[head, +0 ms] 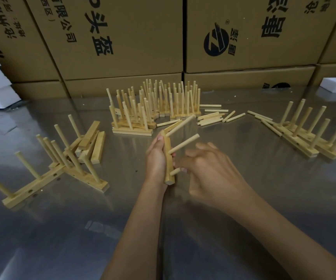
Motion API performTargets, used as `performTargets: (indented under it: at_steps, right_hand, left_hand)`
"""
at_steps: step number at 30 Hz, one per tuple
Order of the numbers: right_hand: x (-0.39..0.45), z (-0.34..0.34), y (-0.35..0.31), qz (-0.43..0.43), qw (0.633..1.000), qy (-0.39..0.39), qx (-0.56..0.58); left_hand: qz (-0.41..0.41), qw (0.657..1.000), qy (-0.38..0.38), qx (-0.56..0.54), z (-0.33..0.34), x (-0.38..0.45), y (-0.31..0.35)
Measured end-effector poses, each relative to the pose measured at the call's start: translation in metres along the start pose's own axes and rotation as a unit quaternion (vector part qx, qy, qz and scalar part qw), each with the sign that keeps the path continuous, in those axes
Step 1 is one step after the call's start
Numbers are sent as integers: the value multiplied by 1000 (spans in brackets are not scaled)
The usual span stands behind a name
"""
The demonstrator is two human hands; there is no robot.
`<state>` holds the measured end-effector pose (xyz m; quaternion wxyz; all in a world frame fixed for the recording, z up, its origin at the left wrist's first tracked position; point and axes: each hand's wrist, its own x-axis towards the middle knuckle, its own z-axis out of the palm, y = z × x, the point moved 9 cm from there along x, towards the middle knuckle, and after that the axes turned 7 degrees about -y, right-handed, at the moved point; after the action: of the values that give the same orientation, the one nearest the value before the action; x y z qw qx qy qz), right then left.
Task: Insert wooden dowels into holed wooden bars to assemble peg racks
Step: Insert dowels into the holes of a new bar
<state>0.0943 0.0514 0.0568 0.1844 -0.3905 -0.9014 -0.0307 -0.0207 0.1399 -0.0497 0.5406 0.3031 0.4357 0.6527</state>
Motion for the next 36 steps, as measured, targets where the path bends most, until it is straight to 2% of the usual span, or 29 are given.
performTargets:
  at_steps: [4, 7, 9, 10, 12, 13, 14, 18, 22, 25, 27, 30, 33, 36]
  right_hand:
    - [4, 0, 1, 2, 1000, -15, -4]
    - [-1, -4, 7, 18, 1000, 18, 14]
    - [-9, -17, 12, 48, 993, 95, 44]
    - [-15, -26, 16, 64, 983, 158, 72]
    - [-30, -43, 28, 98, 943, 288, 134]
    - [-35, -43, 34, 117, 928, 315, 164]
    - [-35, -36, 41, 138, 925, 299, 190]
    - [-23, 27, 47, 201, 950, 95, 217]
    - [3, 47, 54, 230, 933, 78, 265]
    - [25, 64, 59, 243, 915, 53, 319]
    - [43, 71, 58, 231, 931, 41, 282]
    - [76, 78, 57, 202, 962, 7, 184]
    - [106, 94, 61, 178, 976, -43, 115]
    - [132, 105, 61, 161, 979, -54, 110]
  left_hand:
    - [0, 1000, 18, 0, -2, 0, 2]
    - [2, 1000, 17, -19, 1, -3, 0]
    - [19, 999, 30, -19, -1, -3, 0]
    - [23, 999, 45, -18, -4, -3, -1]
    - [27, 996, 84, -30, -12, -4, 1]
    - [29, 994, 102, -38, -16, -4, 3]
    - [31, 992, 118, -44, -20, -3, 6]
    - [46, 988, 134, -57, -25, -4, 11]
    - [69, 986, 153, -8, -29, -6, 18]
    - [80, 980, 183, -12, -38, -9, 24]
    - [74, 977, 202, 5, -42, -12, 26]
    - [97, 964, 226, 97, -37, -22, 36]
    - [103, 954, 237, 153, -33, -27, 40]
    - [104, 951, 242, 160, -34, -27, 40]
